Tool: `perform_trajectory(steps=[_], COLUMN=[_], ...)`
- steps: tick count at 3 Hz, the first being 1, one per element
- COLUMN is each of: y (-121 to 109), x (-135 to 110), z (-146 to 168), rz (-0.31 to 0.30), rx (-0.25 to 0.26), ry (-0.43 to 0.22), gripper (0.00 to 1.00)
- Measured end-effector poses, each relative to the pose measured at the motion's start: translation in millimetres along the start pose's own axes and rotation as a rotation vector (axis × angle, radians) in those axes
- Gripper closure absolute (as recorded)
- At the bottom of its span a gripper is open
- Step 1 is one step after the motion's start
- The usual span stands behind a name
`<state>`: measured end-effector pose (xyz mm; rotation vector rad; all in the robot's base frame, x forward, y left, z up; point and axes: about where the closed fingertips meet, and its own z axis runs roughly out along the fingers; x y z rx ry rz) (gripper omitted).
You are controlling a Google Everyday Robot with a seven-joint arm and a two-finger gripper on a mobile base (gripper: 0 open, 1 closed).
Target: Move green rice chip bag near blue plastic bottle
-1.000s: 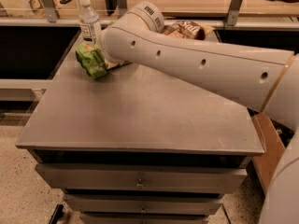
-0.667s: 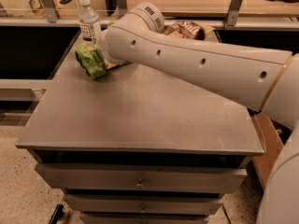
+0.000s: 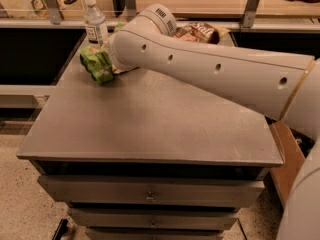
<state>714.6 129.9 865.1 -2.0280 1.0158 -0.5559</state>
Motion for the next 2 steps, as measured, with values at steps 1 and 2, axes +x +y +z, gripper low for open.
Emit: perform_trajectory(steps=[1,2], y=[0.3,0.3], x=[-0.8,-0.8], z=[0.5,0.5], rz=[-0.001,-0.001], rx=[-0.001,-0.001], ry=[-0.001,-0.001], gripper=[0.00,0.00])
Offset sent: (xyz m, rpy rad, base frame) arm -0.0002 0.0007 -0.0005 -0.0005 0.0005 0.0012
